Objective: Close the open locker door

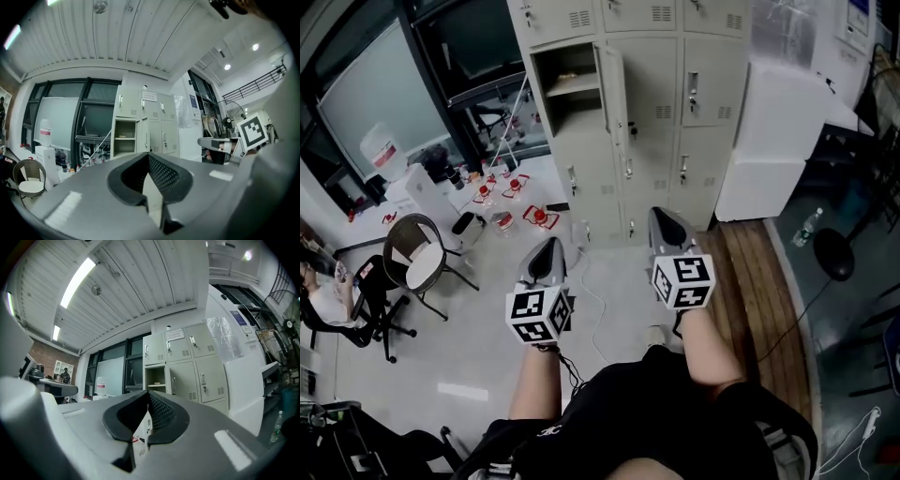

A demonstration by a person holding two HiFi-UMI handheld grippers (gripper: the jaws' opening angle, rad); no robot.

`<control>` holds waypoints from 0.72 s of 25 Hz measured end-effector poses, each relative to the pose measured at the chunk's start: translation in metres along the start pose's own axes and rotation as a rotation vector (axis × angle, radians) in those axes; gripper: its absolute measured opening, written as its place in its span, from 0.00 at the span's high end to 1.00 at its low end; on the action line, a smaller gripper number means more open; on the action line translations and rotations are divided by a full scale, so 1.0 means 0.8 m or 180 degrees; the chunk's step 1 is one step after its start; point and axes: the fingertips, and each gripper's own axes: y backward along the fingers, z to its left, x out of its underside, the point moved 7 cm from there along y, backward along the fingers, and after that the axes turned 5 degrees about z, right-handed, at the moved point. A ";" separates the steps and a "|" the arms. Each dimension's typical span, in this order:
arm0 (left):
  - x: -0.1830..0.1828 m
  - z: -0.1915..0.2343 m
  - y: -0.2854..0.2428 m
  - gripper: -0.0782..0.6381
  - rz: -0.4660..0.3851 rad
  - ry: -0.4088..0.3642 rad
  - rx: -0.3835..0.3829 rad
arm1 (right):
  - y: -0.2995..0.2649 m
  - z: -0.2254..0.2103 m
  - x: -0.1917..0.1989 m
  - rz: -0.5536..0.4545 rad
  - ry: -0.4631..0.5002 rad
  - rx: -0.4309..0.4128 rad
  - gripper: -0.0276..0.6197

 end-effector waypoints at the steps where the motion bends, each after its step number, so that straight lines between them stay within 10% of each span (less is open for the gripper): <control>1: -0.003 0.001 -0.019 0.89 0.0003 0.0007 0.0005 | -0.014 -0.011 -0.001 0.0009 -0.0005 0.0007 0.94; 18: -0.062 0.025 -0.318 0.89 -0.0093 0.0025 0.0005 | -0.277 -0.168 -0.047 -0.0016 0.0086 -0.0177 0.94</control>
